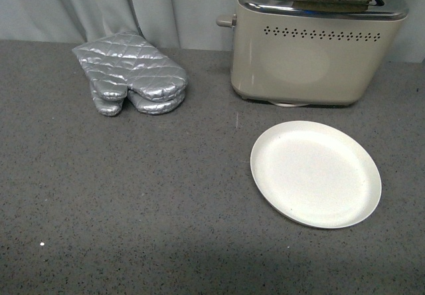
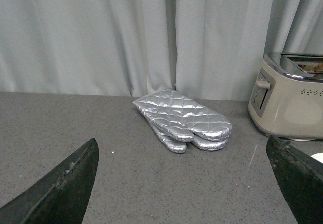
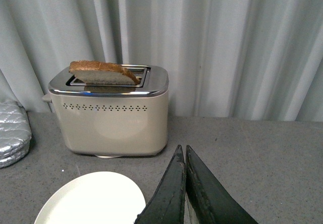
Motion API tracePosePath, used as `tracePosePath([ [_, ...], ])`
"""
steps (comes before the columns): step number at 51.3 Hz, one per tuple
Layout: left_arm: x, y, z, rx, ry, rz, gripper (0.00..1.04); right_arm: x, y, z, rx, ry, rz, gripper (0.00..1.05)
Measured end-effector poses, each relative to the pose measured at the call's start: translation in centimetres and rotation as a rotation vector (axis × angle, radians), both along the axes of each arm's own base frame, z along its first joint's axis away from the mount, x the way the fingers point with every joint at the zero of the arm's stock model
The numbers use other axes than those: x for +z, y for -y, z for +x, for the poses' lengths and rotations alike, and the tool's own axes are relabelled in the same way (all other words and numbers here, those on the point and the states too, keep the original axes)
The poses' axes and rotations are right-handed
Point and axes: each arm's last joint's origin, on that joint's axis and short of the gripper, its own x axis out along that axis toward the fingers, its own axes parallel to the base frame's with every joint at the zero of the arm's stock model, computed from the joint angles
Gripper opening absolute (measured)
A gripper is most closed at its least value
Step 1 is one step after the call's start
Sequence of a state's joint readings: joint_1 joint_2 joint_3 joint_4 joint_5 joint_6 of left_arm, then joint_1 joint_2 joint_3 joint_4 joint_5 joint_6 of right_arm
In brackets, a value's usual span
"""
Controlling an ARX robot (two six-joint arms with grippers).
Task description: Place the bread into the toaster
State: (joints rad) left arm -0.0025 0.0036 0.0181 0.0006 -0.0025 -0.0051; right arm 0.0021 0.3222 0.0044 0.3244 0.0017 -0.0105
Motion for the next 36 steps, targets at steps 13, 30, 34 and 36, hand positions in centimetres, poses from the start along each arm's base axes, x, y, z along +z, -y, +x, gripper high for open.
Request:
tracePosePath([
  [13, 0.0, 0.0, 0.0, 0.0, 0.0, 0.0, 0.98, 0.0, 0.0, -0.5, 0.0, 0.001, 0.0, 0.0],
  [30, 0.0, 0.0, 0.0, 0.0, 0.0, 0.0, 0.98, -0.3, 0.0, -1.3, 0.0, -0.018, 0.0, 0.0],
  [34, 0.0, 0.0, 0.0, 0.0, 0.0, 0.0, 0.98, -0.5, 0.0, -1.8, 0.0, -0.028, 0.0, 0.0],
  [36, 0.0, 0.0, 0.0, 0.0, 0.0, 0.0, 0.98, -0.3, 0.0, -2.0, 0.0, -0.003, 0.0, 0.0],
])
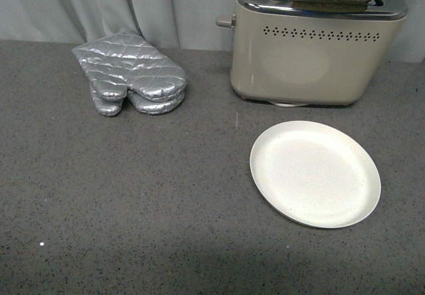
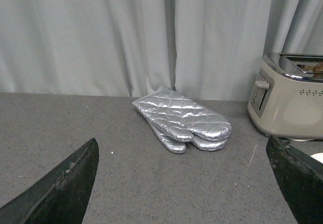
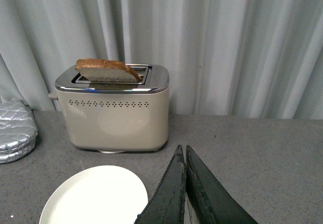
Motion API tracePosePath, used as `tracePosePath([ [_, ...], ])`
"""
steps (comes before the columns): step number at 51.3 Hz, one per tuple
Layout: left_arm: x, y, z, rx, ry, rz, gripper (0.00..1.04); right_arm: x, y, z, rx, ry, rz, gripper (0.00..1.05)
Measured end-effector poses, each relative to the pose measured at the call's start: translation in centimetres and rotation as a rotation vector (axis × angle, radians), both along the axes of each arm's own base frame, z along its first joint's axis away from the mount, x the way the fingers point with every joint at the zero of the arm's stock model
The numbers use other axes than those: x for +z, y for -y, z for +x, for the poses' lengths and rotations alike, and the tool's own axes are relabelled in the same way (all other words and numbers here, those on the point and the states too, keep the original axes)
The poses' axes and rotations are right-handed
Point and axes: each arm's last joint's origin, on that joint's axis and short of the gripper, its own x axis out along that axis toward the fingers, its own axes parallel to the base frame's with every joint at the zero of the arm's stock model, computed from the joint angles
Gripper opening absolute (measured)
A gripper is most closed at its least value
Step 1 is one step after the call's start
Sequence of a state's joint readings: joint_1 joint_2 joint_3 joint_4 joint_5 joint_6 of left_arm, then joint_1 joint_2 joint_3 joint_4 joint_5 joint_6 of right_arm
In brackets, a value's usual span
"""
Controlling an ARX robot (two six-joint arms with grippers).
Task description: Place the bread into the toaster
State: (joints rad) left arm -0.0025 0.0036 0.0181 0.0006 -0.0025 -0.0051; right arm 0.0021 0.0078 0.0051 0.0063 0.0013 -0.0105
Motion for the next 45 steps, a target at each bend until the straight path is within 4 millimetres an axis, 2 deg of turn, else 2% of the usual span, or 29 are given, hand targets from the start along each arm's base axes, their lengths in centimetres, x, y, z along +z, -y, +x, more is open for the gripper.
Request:
tracePosePath([
  [5, 0.0, 0.0, 0.0, 0.0, 0.0, 0.0, 0.98, -0.02, 0.0, -0.02, 0.0, -0.002, 0.0, 0.01],
  [8, 0.0, 0.0, 0.0, 0.0, 0.0, 0.0, 0.98, -0.02, 0.0, -0.02, 0.0, -0.002, 0.0, 0.08],
  [14, 0.0, 0.0, 0.0, 0.0, 0.0, 0.0, 0.98, -0.02, 0.0, -0.02, 0.0, -0.001, 0.0, 0.26],
  [19, 0.0, 0.0, 0.0, 0.0, 0.0, 0.0, 0.98, -0.02, 0.0, -0.02, 0.0, -0.001, 0.0, 0.49],
  [35, 0.0, 0.0, 0.0, 0.0, 0.0, 0.0, 0.98, -0.02, 0.0, -0.02, 0.0, -0.001, 0.001, 0.97],
  [45, 0.0, 0.0, 0.0, 0.0, 0.0, 0.0, 0.98, -0.02, 0.0, -0.02, 0.0, -0.001, 0.002, 0.95],
])
